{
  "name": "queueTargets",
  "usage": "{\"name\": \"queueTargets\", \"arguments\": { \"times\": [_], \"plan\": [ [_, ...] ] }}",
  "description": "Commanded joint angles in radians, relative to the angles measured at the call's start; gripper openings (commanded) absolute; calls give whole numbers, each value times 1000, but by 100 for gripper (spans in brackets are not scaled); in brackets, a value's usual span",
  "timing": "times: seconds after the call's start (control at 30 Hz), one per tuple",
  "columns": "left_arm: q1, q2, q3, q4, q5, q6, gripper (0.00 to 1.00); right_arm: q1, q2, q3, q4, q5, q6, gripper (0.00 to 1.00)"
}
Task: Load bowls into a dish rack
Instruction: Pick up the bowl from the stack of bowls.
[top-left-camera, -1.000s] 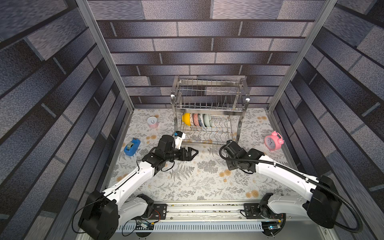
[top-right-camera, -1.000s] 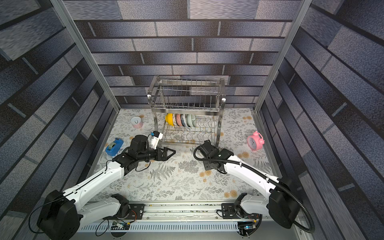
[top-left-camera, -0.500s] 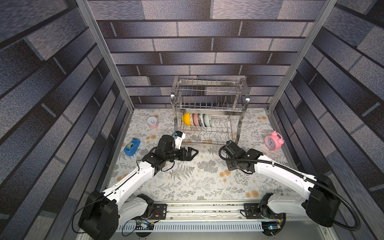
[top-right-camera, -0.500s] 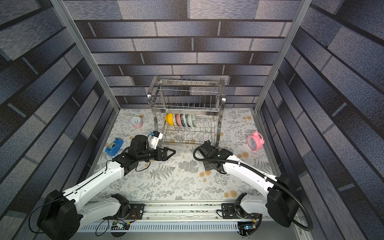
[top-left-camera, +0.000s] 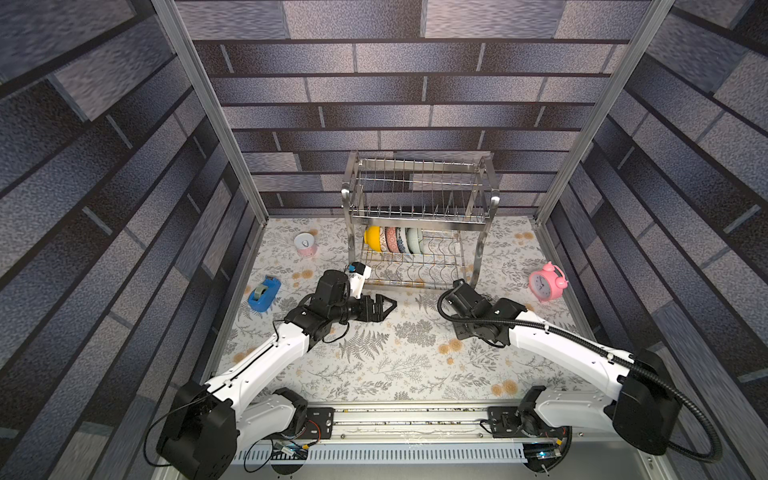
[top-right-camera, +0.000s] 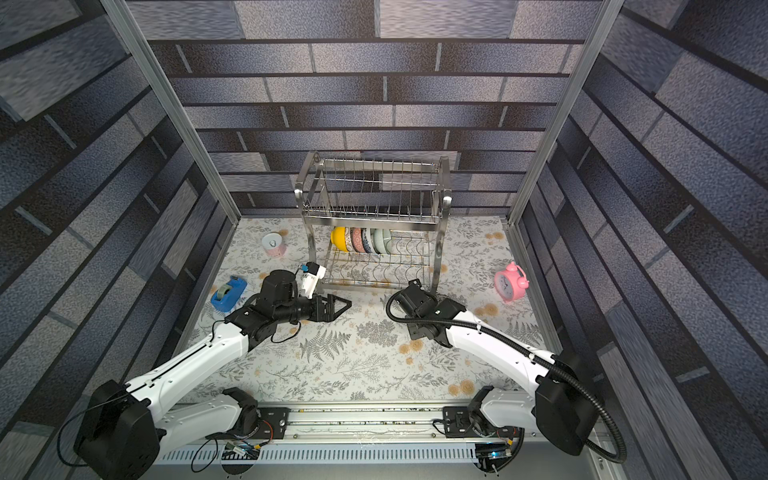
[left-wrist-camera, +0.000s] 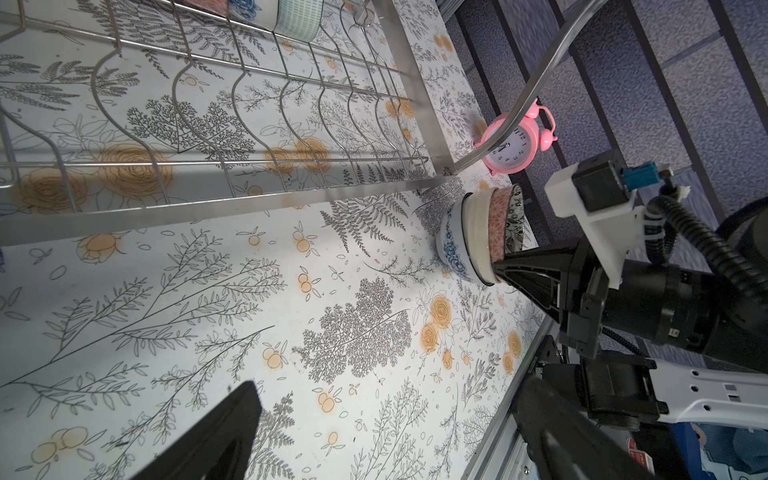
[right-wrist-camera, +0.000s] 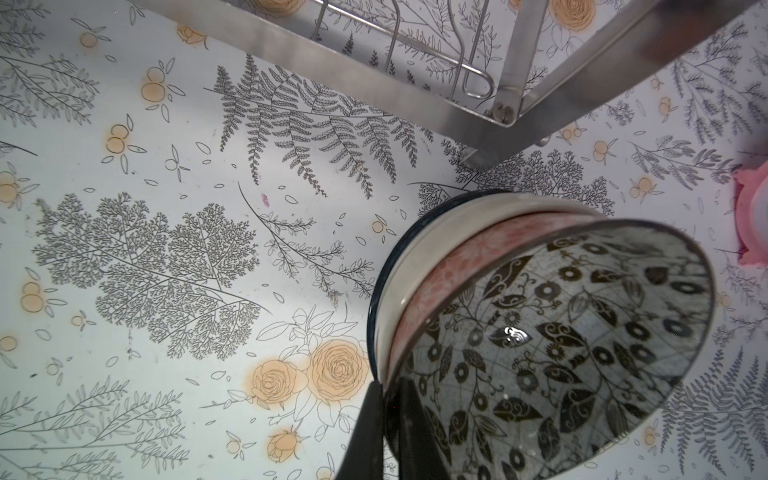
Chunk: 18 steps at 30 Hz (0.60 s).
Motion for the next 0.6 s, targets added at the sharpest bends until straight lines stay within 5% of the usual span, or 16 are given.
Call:
{"name": "queueTargets", "arguments": {
  "times": [0.0, 0.57],
  "plan": [
    [-8, 10, 13, -1, -9, -6, 100, 2, -8, 24, -63, -11, 4, 0],
    [-9, 16, 12, 9, -12, 0, 100, 3, -36, 179, -158, 14, -31, 0]
  ]
}}
